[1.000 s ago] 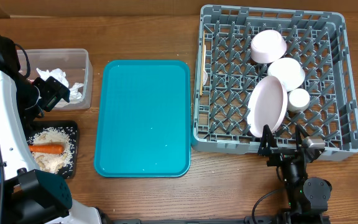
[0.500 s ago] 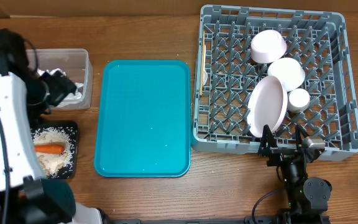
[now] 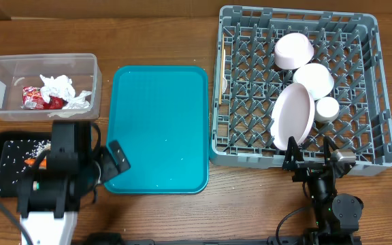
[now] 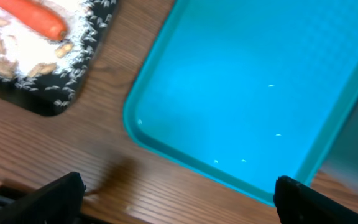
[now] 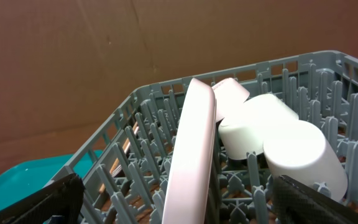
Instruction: Sort waste into correct bins and load items into the dishwasher rack
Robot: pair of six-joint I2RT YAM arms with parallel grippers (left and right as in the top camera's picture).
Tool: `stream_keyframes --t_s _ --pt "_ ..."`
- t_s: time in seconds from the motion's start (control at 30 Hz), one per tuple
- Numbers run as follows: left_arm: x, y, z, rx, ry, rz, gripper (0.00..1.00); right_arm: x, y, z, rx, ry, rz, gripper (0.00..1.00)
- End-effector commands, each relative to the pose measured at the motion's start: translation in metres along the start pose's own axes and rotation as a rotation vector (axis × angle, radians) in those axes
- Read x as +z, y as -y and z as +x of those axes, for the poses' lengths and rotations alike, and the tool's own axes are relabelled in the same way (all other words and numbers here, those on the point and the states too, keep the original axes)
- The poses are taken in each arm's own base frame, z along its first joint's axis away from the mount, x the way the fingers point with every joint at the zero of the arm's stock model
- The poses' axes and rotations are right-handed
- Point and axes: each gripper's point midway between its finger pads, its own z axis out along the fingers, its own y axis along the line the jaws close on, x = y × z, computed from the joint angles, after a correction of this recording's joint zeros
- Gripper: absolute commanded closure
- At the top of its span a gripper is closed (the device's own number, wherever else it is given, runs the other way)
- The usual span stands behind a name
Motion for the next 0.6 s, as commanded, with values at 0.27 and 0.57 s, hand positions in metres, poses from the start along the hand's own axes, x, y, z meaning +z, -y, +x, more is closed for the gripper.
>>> stream_keyframes --t_s 0.27,0.57 --pt "-0.027 0.062 -0.038 0.327 0.618 0.451 0.0 0.0 0.003 0.002 -0.008 0.005 0.012 0.0" --pt "0.008 0.057 -0.025 0.325 0.904 0.564 0.0 0.0 0.003 0.002 -0.008 0.005 0.012 0.0"
